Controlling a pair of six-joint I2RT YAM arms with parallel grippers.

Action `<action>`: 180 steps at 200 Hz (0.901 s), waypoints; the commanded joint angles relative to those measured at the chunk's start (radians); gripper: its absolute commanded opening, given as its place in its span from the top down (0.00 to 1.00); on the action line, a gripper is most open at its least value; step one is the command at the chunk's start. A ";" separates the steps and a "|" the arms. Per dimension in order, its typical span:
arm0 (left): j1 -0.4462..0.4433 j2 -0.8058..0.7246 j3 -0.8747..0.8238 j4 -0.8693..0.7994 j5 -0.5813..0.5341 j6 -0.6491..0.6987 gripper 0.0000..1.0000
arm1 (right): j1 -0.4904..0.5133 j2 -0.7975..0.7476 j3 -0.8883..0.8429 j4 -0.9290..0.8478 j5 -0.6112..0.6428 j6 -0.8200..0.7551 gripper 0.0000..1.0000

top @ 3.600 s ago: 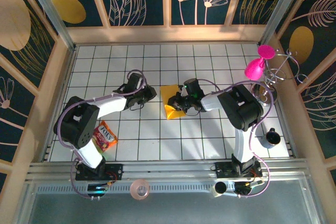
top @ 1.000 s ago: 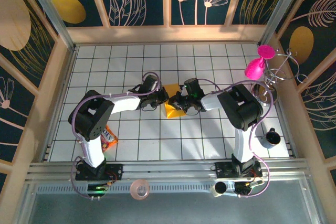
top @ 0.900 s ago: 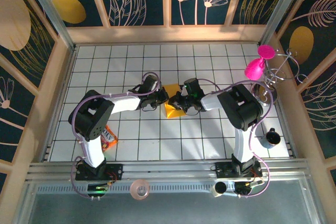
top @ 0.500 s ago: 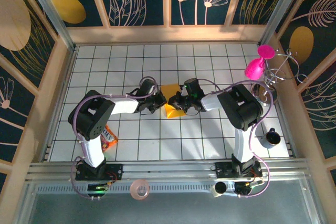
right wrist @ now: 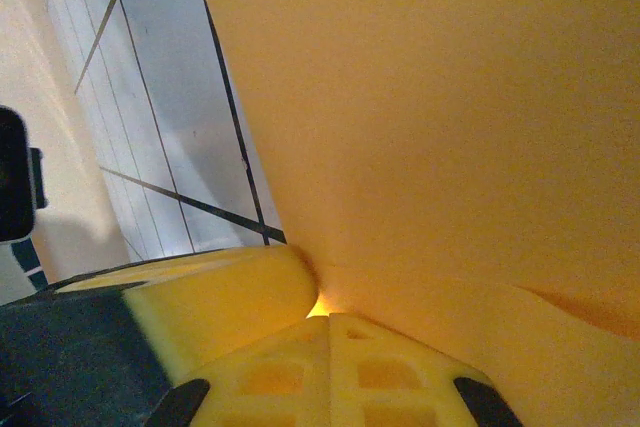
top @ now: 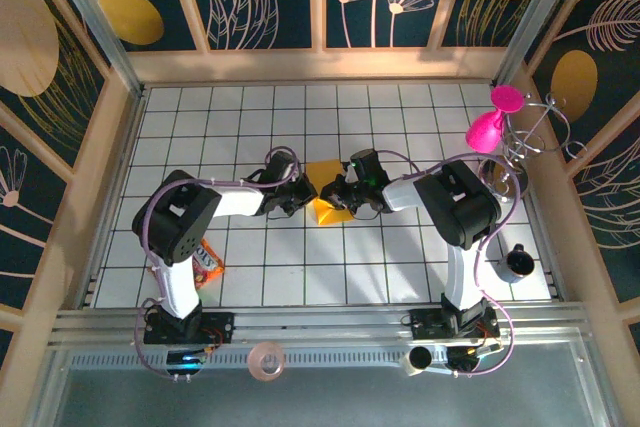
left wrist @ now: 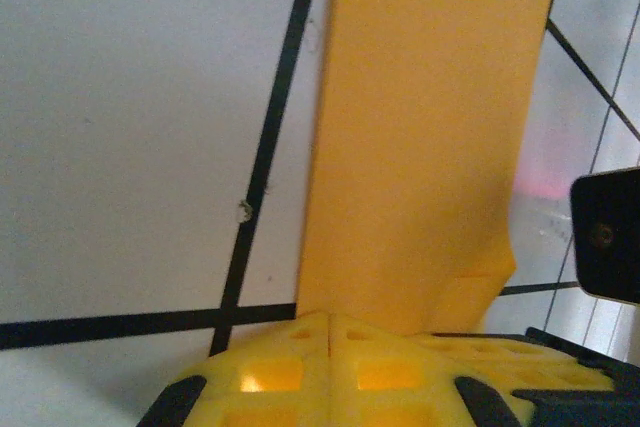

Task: Fold a paper plane with a square sheet of paper (pick it up from the middle)
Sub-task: Fold the triangle a second time at the center of the table.

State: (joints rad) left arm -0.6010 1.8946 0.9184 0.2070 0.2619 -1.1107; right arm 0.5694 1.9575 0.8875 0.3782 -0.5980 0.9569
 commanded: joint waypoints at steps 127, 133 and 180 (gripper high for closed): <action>0.000 0.049 0.048 -0.177 -0.070 0.120 1.00 | -0.045 -0.047 0.019 -0.141 0.050 -0.172 1.00; 0.001 0.050 0.048 -0.180 -0.070 0.123 1.00 | -0.049 -0.044 0.019 -0.145 0.058 -0.172 1.00; 0.000 0.049 0.094 -0.196 -0.074 0.148 1.00 | -0.060 -0.002 -0.001 -0.173 0.107 -0.147 1.00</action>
State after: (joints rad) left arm -0.6022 1.9160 0.9981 0.0990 0.2268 -0.9977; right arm 0.5140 1.9141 0.8886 0.2588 -0.5602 0.8131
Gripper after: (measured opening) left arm 0.044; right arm 0.047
